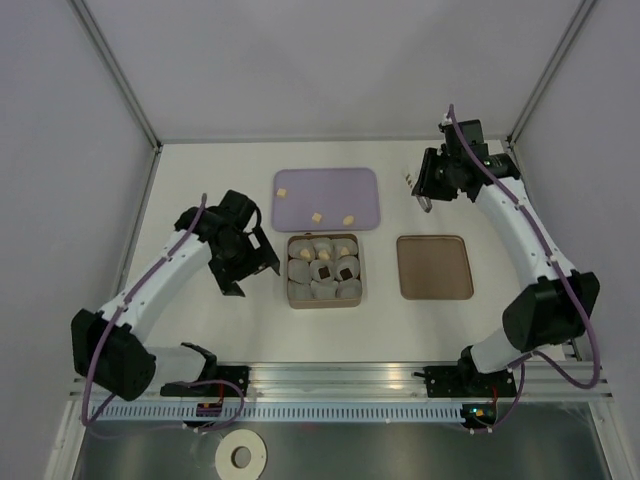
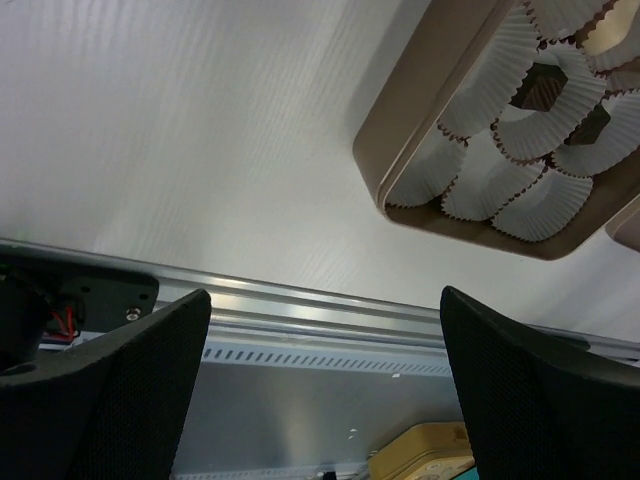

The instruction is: Pack the chocolate

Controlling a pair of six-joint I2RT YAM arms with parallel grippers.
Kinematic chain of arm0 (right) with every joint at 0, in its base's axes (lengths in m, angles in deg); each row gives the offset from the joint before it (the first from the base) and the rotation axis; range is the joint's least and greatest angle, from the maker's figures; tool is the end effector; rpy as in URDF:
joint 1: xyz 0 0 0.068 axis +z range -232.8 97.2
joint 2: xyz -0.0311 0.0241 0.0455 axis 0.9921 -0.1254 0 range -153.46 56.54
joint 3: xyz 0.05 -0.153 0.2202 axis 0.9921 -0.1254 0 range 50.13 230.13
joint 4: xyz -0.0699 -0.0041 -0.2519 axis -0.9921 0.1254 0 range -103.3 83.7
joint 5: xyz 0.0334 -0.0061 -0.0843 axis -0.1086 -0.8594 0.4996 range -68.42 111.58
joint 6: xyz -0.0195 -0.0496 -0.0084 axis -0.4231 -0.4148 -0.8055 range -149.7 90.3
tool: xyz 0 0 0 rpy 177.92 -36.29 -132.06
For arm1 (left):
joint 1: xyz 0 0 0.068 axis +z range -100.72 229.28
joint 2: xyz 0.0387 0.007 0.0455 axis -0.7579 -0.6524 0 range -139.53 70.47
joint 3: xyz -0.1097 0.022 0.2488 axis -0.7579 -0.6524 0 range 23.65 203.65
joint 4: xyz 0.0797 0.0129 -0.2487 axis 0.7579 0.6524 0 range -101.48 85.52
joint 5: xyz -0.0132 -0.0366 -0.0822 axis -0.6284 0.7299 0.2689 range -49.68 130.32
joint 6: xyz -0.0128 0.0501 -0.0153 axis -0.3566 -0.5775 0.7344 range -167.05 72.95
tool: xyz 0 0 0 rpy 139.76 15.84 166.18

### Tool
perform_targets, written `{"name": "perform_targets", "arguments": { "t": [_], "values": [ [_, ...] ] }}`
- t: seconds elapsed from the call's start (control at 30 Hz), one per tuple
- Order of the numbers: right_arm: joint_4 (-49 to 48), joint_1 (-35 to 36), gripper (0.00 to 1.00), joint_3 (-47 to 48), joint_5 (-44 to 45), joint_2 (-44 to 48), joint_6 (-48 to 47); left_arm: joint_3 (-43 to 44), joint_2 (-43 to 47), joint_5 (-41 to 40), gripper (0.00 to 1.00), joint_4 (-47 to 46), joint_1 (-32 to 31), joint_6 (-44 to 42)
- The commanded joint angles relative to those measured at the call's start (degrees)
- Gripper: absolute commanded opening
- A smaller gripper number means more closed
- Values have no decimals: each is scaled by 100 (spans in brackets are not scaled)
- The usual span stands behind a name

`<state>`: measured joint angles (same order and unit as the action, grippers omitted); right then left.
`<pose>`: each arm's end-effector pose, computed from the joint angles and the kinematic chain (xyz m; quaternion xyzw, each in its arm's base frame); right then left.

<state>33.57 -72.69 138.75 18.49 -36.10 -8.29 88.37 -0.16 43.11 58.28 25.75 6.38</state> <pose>0.3440 0.0633 0.3348 0.0838 0.9383 0.1153 0.3151 0.1913 -0.0852 0.2908 -0.2530 0.9591 -0.0965 0.0826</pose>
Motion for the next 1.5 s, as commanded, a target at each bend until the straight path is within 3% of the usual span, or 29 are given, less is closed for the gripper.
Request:
{"name": "perform_targets", "arguments": {
  "t": [0.0,0.1,0.27,0.37,0.5,0.7,0.8,0.93,1.03,1.23,1.33,1.47],
  "values": [
    [761,184,40,-257,-570,649,100,83,-869,380,99,-1191,-274,-297],
    [946,220,41,-406,-605,1063,197,592,-1836,311,98,-1614,-529,-640],
    [1008,220,41,-539,-657,1354,425,638,-2516,257,81,-2044,-609,-1036],
    [982,228,41,-504,-666,1407,548,453,-2412,249,65,-2124,-609,-1159],
    [1034,237,41,-442,-596,1389,548,-239,-1929,275,60,-2457,-609,-1221],
    [1052,237,41,-416,-508,1415,531,-637,-1937,231,50,-2826,-732,-1361],
    [1096,246,41,-433,-561,1407,505,-637,-1964,249,28,-2836,-785,-1545],
    [1096,299,41,-459,-535,1477,470,-856,-1657,318,8,-2827,-899,-1748],
    [1052,360,41,-538,-526,1503,487,-1137,-1288,345,3,-2792,-1083,-1924],
    [824,518,41,-776,-517,1574,522,-1683,-778,626,2,-2678,-1574,-2003],
    [780,632,41,-846,-491,1565,452,-1639,-645,390,2,-2309,-1821,-2029],
    [718,992,41,-838,-429,1434,355,-1656,-339,240,9,-1879,-1875,-1767]
  ]
}}
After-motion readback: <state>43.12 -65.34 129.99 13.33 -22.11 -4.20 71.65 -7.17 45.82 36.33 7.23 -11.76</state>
